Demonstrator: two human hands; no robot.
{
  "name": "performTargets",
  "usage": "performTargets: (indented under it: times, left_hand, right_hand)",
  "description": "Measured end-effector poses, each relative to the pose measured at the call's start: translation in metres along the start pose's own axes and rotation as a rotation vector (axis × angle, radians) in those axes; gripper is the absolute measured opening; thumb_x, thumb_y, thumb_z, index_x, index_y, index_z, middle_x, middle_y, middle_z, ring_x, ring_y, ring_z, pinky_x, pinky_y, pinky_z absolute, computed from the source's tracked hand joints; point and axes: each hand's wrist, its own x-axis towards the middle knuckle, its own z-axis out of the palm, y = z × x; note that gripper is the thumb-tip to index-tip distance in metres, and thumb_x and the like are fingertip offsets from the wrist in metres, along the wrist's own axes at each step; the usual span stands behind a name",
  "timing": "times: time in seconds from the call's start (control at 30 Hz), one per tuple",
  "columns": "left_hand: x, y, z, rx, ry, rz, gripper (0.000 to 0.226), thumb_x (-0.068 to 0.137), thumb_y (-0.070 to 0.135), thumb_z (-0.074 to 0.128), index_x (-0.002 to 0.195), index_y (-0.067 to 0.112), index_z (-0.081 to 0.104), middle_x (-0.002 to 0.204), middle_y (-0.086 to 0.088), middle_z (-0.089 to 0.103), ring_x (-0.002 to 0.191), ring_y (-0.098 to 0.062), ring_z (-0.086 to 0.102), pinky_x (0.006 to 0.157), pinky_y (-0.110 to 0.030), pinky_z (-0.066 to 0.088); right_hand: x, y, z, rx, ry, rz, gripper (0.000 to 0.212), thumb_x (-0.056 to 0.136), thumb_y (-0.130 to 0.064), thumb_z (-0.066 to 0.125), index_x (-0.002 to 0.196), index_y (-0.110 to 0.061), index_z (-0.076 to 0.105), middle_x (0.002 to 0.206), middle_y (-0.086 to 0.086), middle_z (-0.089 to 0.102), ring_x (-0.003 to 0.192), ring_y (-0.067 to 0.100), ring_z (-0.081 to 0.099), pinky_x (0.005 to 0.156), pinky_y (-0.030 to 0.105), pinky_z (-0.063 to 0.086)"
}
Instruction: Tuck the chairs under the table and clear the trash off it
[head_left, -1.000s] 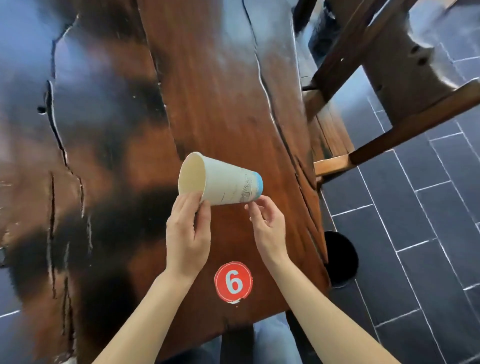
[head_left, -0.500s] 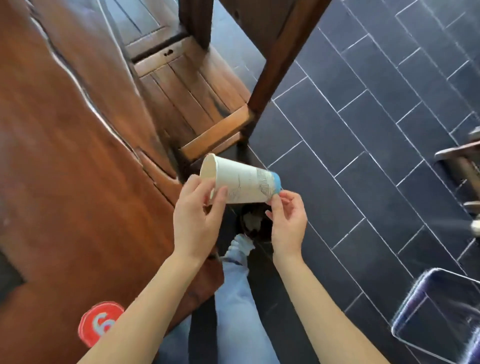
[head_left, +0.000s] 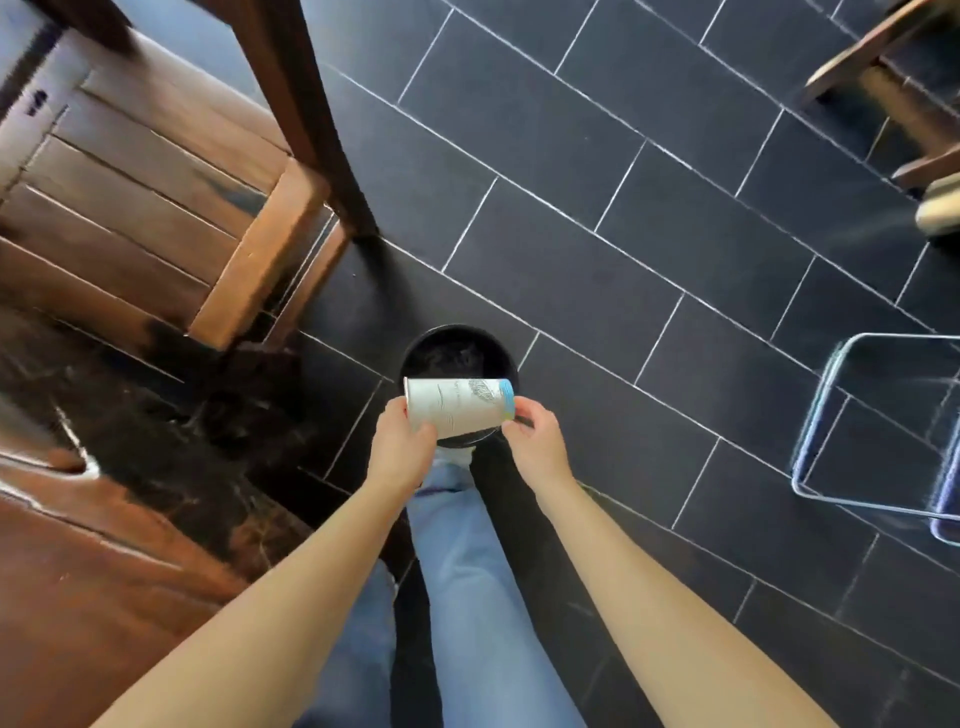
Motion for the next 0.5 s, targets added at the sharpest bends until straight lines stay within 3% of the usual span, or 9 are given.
performTargets:
  times: [0.07, 0.13, 0.2, 0.27, 0.5]
  left_hand:
    - [0.007, 0.022, 0.023, 0.091, -0.113, -0.005, 0.036, 0.091, 0.015, 0.044, 0.126, 0.007, 0.046, 0.11, -0.007, 0.058, 0.091, -0.015, 0.051, 0.074, -0.028, 0.039]
    - [0.007, 0.026, 0.015, 0.086, -0.159, -0.056, 0.041, 0.093, 0.018, 0.045, 0.132, 0.007, 0.041, 0.124, -0.012, 0.054, 0.099, -0.018, 0.05, 0.08, -0.031, 0.039]
    - [0.01, 0.034, 0.013, 0.096, -0.198, -0.102, 0.055, 0.093, 0.02, 0.049, 0.141, 0.007, 0.027, 0.143, -0.014, 0.04, 0.123, -0.025, 0.044, 0.096, -0.036, 0.037]
    - [0.012, 0.042, 0.013, 0.103, -0.201, -0.134, 0.064, 0.093, 0.022, 0.051, 0.145, 0.008, 0.017, 0.15, -0.012, 0.03, 0.136, -0.027, 0.031, 0.107, -0.037, 0.029]
    - [0.009, 0.051, -0.003, 0.11, -0.174, 0.039, 0.05, 0.096, 0.015, 0.045, 0.142, 0.009, 0.028, 0.147, -0.011, 0.036, 0.133, -0.024, 0.034, 0.089, -0.021, 0.025]
  right_hand:
    - [0.015, 0.011, -0.019, 0.062, 0.0, 0.06, 0.033, 0.091, -0.005, 0.048, 0.121, -0.013, 0.059, 0.123, 0.009, 0.057, 0.101, 0.013, 0.057, 0.083, 0.022, 0.049]
    - [0.015, 0.005, -0.014, 0.027, -0.054, 0.08, 0.036, 0.093, -0.007, 0.046, 0.129, -0.01, 0.052, 0.135, 0.012, 0.049, 0.113, 0.021, 0.054, 0.095, 0.032, 0.046]
    - [0.018, 0.002, -0.018, 0.022, -0.111, 0.17, 0.054, 0.097, -0.015, 0.046, 0.147, -0.01, 0.027, 0.154, 0.009, 0.026, 0.136, 0.026, 0.037, 0.109, 0.039, 0.033]
    - [0.023, 0.002, -0.022, 0.029, -0.15, 0.224, 0.065, 0.098, -0.019, 0.046, 0.152, -0.014, 0.01, 0.16, 0.004, 0.012, 0.144, 0.024, 0.023, 0.115, 0.041, 0.024]
    - [0.02, -0.001, -0.026, -0.039, -0.151, 0.109, 0.06, 0.098, -0.018, 0.045, 0.151, -0.017, 0.017, 0.159, 0.0, 0.018, 0.144, 0.018, 0.022, 0.114, 0.034, 0.023]
